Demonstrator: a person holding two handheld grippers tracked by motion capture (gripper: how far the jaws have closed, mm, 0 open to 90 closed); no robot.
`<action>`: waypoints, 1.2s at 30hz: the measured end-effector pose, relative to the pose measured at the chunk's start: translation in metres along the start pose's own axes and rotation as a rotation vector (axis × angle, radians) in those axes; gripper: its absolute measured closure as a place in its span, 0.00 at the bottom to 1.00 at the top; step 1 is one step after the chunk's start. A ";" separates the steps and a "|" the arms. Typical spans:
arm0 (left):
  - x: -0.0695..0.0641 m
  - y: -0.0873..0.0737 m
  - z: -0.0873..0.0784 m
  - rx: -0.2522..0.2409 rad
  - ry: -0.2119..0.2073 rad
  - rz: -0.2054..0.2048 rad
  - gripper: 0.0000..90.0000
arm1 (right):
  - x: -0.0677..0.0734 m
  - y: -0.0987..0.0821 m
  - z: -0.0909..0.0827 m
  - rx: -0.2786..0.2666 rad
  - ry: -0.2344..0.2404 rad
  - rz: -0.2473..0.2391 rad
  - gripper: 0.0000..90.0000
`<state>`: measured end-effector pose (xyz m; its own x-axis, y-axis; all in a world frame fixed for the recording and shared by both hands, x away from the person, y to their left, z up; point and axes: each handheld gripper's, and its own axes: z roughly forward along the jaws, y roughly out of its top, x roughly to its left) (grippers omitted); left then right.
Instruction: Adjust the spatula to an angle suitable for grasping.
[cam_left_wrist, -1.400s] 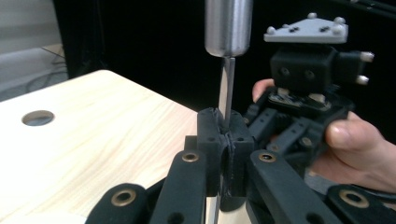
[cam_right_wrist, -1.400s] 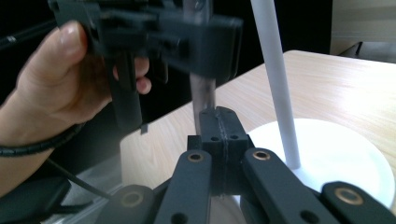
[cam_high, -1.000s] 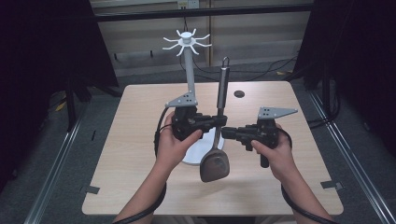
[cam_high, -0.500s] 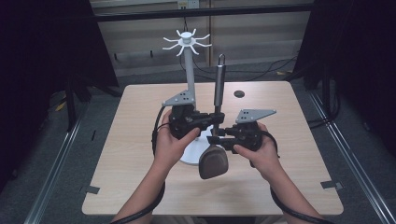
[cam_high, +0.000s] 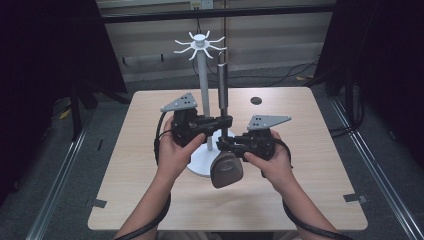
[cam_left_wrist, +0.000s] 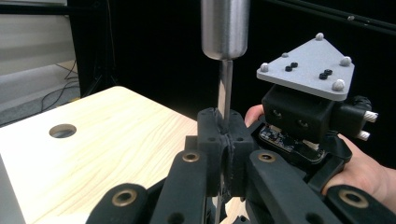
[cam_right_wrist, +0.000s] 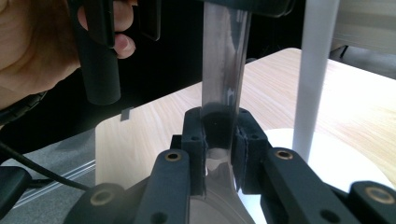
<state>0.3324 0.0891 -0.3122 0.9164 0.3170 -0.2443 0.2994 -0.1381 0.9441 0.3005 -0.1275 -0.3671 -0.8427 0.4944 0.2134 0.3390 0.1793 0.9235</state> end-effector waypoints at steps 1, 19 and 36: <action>0.000 -0.001 -0.001 -0.003 0.000 0.000 0.98 | 0.001 0.000 0.000 0.001 0.002 0.000 0.86; 0.007 -0.010 -0.006 -0.026 0.021 -0.020 0.98 | 0.000 -0.001 0.009 0.019 -0.006 0.006 0.85; 0.018 -0.012 -0.004 -0.021 0.050 -0.011 0.97 | -0.009 -0.005 0.017 0.022 -0.040 0.029 0.82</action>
<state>0.3443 0.1004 -0.3267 0.8986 0.3649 -0.2437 0.3033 -0.1151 0.9459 0.3137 -0.1189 -0.3789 -0.8150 0.5330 0.2272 0.3729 0.1824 0.9098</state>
